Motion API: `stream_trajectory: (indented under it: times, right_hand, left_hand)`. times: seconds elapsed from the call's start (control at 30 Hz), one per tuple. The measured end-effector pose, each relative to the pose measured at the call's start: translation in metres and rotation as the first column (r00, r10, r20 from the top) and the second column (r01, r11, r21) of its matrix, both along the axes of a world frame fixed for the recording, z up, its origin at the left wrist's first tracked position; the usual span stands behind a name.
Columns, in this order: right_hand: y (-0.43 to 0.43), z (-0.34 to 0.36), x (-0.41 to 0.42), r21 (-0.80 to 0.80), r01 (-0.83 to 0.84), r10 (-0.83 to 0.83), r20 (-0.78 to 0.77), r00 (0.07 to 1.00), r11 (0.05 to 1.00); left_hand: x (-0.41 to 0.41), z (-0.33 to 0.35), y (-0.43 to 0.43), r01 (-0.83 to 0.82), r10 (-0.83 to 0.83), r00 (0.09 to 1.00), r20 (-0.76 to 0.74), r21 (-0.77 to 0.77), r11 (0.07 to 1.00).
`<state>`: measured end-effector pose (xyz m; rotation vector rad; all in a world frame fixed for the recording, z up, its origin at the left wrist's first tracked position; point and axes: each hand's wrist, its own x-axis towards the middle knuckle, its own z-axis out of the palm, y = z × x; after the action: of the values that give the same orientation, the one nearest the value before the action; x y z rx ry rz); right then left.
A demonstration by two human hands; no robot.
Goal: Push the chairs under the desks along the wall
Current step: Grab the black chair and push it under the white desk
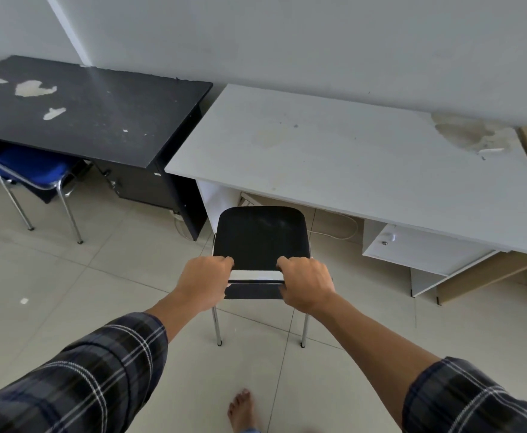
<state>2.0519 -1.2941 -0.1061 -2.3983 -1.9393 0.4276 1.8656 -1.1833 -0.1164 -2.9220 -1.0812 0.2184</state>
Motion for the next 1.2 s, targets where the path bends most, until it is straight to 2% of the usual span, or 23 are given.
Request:
stream_trajectory:
  times: [0.1,0.23,0.37,0.67,0.97,1.2]
  right_hand:
    - [0.007,0.0,0.003,-0.046,-0.04,0.041,0.026,0.999,0.998]
    - [0.02,0.002,-0.004,-0.074,0.005,-0.001,0.06,0.998,0.997]
    - [0.042,0.003,-0.01,-0.053,0.06,-0.056,0.075,0.996,0.997]
    - [0.095,0.002,-0.009,-0.05,0.131,-0.125,0.119,0.985,0.99]
    - [0.127,-0.006,0.007,0.002,0.174,-0.174,0.069,0.982,0.985]
    - [0.153,-0.006,0.019,-0.008,0.267,-0.265,0.092,0.96,0.964]
  left_hand:
    - [-0.004,-0.003,0.01,0.033,-0.033,0.999,0.014,-0.015,0.999]
    - [-0.007,-0.003,0.028,0.042,-0.042,0.999,-0.029,-0.002,0.999]
    - [-0.004,0.001,0.052,0.014,-0.014,1.0,-0.006,0.022,1.0]
    - [0.012,0.012,0.107,0.025,-0.022,0.998,-0.053,0.059,0.998]
    - [0.015,0.011,0.16,0.071,-0.068,0.997,-0.041,0.069,0.995]
    - [0.034,0.006,0.198,0.062,-0.061,0.998,-0.023,0.062,0.996]
